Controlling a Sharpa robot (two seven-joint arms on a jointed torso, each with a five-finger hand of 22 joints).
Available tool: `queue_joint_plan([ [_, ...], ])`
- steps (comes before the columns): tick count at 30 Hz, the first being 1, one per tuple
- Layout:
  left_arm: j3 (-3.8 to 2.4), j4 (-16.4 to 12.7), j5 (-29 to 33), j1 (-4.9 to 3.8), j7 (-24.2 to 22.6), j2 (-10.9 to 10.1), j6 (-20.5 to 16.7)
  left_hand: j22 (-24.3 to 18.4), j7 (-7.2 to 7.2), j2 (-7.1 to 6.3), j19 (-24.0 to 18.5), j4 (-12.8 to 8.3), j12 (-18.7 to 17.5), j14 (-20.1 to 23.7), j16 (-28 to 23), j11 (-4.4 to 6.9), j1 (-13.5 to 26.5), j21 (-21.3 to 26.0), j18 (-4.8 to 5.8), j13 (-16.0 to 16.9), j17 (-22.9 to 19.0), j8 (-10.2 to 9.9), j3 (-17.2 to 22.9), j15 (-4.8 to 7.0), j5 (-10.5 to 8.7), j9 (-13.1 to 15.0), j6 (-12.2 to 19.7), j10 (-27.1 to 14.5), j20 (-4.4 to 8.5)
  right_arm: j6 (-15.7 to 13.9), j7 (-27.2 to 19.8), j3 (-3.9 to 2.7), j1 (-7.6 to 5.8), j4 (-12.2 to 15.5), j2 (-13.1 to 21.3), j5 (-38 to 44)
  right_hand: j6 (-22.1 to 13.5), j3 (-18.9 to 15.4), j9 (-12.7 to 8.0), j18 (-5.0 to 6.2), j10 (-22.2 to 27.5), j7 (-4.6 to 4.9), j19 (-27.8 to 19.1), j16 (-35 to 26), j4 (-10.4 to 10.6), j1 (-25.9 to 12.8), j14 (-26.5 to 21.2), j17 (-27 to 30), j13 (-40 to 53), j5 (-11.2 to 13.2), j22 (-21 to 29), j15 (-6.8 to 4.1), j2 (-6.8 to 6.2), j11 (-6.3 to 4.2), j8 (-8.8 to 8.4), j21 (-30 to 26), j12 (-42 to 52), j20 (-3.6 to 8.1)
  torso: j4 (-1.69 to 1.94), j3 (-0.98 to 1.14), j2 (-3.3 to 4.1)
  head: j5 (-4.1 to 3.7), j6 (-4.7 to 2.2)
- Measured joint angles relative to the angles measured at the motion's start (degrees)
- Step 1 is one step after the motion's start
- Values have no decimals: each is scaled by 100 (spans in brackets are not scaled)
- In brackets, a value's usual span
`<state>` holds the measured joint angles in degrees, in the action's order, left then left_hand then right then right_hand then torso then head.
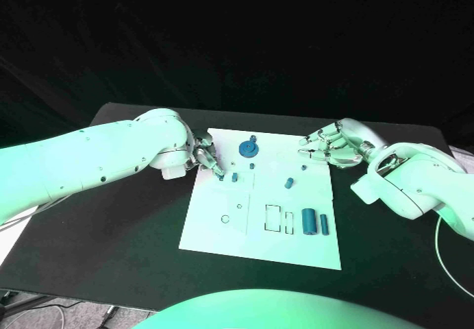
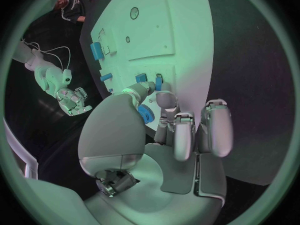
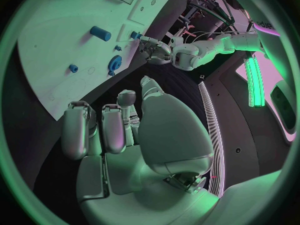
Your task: Assemble the parts on the task board
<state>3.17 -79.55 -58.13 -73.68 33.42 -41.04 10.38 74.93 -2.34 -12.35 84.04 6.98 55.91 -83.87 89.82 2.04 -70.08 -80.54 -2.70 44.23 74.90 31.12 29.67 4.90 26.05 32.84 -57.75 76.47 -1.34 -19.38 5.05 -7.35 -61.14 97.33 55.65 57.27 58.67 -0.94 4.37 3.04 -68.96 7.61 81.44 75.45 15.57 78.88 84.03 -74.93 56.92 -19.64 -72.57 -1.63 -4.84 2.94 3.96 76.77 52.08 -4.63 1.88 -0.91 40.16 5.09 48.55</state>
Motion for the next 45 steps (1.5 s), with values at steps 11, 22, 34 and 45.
queue_joint_plan([
  [11,-2,-1,-41,-2,30,4,176,-1,-8,5,0,0,0,0,0,-1,2,0,0,-12,4,-13,1,0,25,4,-8,0,0,1,-8,0,2,1,3,-36,0,0,-1,0,0,0,0,0,0,0,0,1,0,0,0,0,0,0,0,0,0,0,-1,-1,0,7,15],
  [22,-9,20,-62,-10,81,37,240,-1,-8,25,0,-4,35,0,0,-10,8,0,0,36,4,-24,5,0,25,5,-8,9,0,1,-14,0,2,4,2,-45,0,0,-1,0,0,0,0,0,0,0,0,1,0,0,0,0,0,0,0,0,0,0,-1,0,0,12,33],
  [34,-12,115,-35,-17,194,151,232,-1,43,206,0,-46,132,0,0,40,242,-3,0,180,3,-55,-17,0,23,23,-102,142,0,1,-15,0,2,14,4,-50,0,0,-2,0,0,0,0,0,0,0,0,2,0,-22,0,0,0,0,0,0,0,0,-5,7,1,21,53],
  [45,-20,204,-31,-30,256,228,355,-2,74,182,0,-130,234,-22,0,73,311,-64,-1,300,3,-55,-43,22,17,20,-156,214,0,1,-15,0,3,40,26,-51,0,-16,-2,0,0,0,-21,-23,-16,0,0,3,-1,-34,12,0,0,0,0,0,0,21,-9,9,1,8,64],
])
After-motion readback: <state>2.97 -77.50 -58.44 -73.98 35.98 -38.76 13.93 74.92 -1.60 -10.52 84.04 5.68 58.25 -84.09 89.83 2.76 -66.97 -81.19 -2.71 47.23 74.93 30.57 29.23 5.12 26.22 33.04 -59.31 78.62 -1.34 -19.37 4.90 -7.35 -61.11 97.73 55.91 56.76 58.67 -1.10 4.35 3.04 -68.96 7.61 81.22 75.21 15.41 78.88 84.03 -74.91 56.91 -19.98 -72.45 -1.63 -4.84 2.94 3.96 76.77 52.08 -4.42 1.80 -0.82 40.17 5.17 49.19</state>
